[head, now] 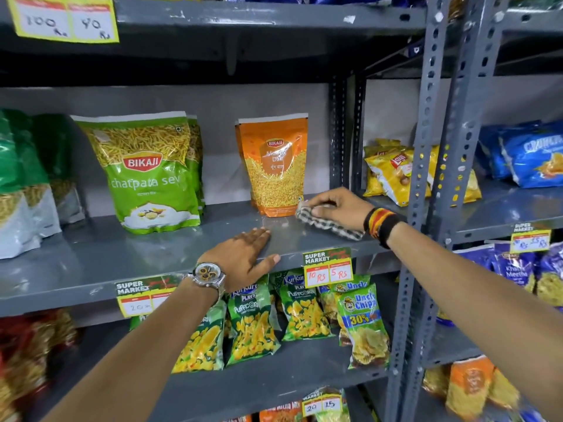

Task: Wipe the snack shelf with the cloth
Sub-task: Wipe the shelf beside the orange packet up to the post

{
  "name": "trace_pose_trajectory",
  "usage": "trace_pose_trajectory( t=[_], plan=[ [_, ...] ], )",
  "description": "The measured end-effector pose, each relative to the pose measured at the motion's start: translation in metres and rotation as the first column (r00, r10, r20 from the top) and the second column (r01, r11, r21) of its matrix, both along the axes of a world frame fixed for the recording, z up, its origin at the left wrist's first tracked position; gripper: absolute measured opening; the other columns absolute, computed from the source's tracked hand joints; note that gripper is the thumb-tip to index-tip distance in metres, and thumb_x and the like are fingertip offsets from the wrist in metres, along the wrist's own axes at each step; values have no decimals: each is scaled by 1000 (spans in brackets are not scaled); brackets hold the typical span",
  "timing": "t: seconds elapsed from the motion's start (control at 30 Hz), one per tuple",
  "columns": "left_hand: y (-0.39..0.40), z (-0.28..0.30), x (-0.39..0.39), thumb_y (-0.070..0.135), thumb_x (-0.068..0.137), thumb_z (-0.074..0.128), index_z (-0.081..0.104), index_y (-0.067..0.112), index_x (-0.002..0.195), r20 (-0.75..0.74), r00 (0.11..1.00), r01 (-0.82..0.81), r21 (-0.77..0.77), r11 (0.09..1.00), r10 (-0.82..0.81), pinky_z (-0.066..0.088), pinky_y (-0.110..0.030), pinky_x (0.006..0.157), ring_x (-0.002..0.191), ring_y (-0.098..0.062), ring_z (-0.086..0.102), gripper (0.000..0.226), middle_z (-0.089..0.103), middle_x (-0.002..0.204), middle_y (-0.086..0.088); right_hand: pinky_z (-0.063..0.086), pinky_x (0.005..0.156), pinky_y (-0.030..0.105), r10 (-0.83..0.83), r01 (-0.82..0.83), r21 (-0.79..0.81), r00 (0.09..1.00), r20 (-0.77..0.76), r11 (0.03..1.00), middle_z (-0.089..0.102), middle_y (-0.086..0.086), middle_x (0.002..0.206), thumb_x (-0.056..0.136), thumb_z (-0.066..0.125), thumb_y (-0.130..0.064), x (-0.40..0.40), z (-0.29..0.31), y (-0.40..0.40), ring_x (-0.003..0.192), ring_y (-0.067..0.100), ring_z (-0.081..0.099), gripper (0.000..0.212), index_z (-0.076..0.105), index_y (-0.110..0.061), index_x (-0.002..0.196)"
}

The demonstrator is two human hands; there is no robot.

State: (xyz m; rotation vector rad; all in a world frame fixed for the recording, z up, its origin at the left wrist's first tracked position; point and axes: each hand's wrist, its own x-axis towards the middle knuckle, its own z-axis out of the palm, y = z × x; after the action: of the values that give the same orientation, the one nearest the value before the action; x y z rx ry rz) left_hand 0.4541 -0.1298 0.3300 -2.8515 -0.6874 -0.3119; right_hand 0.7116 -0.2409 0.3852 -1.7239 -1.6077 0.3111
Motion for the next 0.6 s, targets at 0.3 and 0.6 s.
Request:
trace_pose_trajectory(
  t=[0.3,0.6],
  plan=[
    [-2,1,-1,77,88,10,25,17,158,21,1000,-19,-19,1000,20,37,-44,115,146,-23,35,93,30,164,-4,42,102,32,-36,43,-73,995,88,996,62,-1,134,92,64,-28,-29,-23,11,122,18,56,25,68,-26,117],
    [-68,-39,-47,50,102,30,47,14,147,528,838,159,1,987,-136,11,-31,125,148,-14,29,60,43,155,-1,48,98,22,133,-116,80,957,-259,990,72,-12,116,90,67,-23,-68,-54,-103,110,6,65,23,71,-26,113]
  ],
)
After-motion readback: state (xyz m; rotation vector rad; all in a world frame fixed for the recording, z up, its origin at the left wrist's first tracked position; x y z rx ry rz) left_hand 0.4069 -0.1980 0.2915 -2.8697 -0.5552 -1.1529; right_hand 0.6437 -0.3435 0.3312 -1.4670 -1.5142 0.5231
